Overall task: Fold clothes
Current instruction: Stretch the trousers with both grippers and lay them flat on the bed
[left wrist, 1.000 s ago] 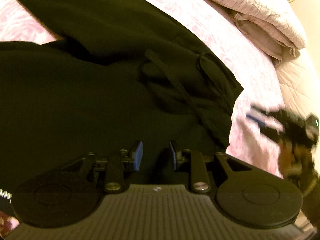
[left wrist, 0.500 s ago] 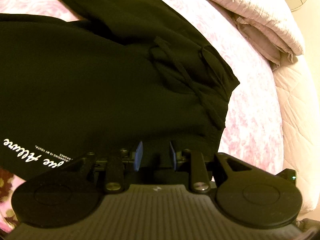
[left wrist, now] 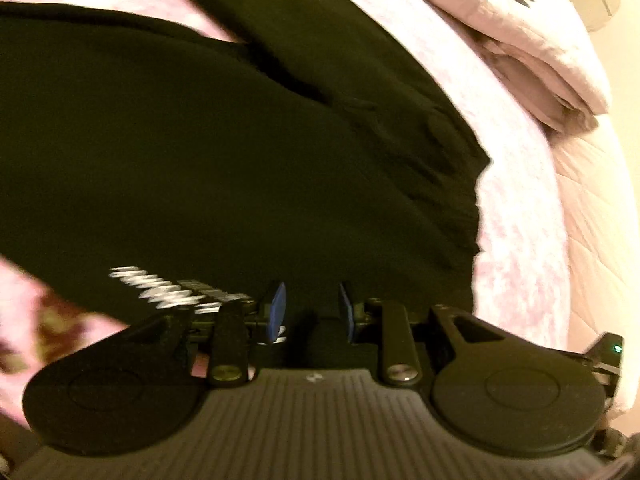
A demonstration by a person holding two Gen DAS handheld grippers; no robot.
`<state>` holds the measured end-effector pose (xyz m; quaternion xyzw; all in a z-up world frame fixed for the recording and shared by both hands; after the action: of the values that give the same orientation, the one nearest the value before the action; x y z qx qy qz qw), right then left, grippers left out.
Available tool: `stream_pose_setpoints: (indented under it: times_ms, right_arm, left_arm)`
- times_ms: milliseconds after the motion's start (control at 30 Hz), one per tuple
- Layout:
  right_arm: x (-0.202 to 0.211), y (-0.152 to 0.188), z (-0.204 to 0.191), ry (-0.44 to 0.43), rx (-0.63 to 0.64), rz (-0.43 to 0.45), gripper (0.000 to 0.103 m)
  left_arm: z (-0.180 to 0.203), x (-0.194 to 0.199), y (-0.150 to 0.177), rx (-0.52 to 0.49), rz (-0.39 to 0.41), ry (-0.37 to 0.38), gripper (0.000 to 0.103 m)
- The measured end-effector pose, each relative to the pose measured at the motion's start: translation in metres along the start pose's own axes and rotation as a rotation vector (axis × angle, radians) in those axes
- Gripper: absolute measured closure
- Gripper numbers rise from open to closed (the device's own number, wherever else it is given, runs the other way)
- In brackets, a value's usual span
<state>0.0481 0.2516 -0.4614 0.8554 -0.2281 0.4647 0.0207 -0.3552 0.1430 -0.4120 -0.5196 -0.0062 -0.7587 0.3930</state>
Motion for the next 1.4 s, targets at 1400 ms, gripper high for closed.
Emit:
stream_pose_setpoints:
  times_ms: [1400]
  right_arm:
    - [0.006, 0.138, -0.129, 0.370, 0.325, 0.278, 0.059]
  left_arm:
    - [-0.262, 0.134, -0.092, -0.073, 0.136, -0.519, 0.070]
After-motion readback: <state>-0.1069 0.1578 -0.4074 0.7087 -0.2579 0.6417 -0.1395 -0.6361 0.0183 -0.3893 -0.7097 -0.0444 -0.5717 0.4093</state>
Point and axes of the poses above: each gripper's, at about its wrist camera, not at the fingertips, and x roughly against the way its jaws point, z to its right, y to its underside, the point moved 6 cm from there along -x, roughly the way its jaws point, and after that the axes turned 13 degrees about z, right-handed, at the moved point
